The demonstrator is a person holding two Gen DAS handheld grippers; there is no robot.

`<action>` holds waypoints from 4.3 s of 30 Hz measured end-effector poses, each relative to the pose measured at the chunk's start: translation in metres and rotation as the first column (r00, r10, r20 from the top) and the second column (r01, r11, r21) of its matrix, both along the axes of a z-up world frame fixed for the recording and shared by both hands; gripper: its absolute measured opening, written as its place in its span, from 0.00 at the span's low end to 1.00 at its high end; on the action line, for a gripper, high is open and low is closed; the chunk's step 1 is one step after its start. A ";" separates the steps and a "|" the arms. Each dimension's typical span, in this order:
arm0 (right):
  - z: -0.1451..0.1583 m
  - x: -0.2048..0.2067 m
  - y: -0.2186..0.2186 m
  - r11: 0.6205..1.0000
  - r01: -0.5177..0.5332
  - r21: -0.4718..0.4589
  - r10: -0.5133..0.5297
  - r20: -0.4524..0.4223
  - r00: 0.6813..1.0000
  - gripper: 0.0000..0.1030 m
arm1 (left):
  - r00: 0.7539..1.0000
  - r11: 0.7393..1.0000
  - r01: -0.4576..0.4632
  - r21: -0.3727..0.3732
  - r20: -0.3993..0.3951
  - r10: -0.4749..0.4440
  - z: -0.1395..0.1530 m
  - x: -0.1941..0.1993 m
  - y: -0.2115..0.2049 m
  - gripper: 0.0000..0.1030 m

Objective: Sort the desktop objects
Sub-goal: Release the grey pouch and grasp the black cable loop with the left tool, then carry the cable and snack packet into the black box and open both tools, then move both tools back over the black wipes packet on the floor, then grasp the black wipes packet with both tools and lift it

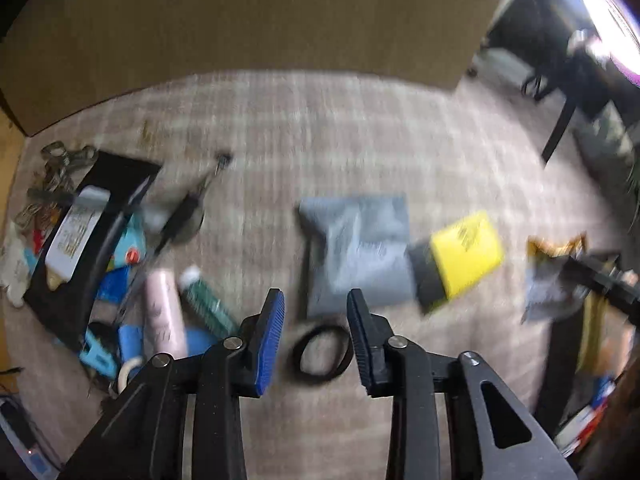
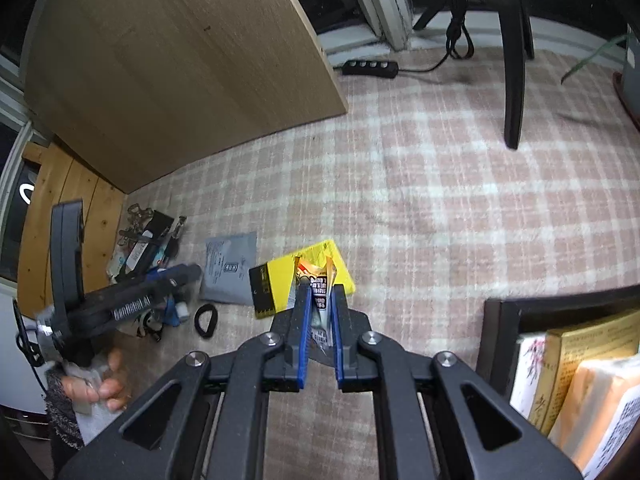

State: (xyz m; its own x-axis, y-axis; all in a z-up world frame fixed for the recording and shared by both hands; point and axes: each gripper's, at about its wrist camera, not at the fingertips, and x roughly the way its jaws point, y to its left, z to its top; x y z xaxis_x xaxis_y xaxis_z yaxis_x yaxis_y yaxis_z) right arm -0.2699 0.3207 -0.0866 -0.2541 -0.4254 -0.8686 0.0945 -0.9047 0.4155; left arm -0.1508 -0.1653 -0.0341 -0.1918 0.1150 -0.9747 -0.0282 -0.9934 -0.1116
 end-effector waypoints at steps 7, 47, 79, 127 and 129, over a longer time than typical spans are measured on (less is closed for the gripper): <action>-0.006 0.012 -0.005 1.000 -0.022 0.006 0.021 0.012 1.000 0.09 | 0.999 0.999 0.035 -0.039 0.035 -0.033 -0.007 0.032 -0.010 0.29; 0.069 0.234 0.259 0.925 0.376 -0.058 -0.380 -0.098 0.920 0.09 | 0.827 0.784 0.562 0.264 -0.148 -0.543 0.092 0.129 0.363 0.03; 0.080 0.248 0.255 0.931 0.360 0.064 -0.345 -0.171 0.923 0.55 | 0.855 0.844 0.511 0.160 -0.194 -0.481 0.092 0.123 0.349 0.51; 0.009 0.023 -0.153 0.980 -0.092 -0.179 0.105 0.061 0.993 0.57 | 0.985 0.980 -0.173 0.094 0.038 0.170 -0.046 -0.089 -0.136 0.47; 0.003 0.016 -0.164 0.978 -0.096 -0.185 0.111 0.075 0.991 0.57 | 0.990 0.984 -0.138 0.112 0.016 0.137 -0.046 -0.083 -0.128 0.39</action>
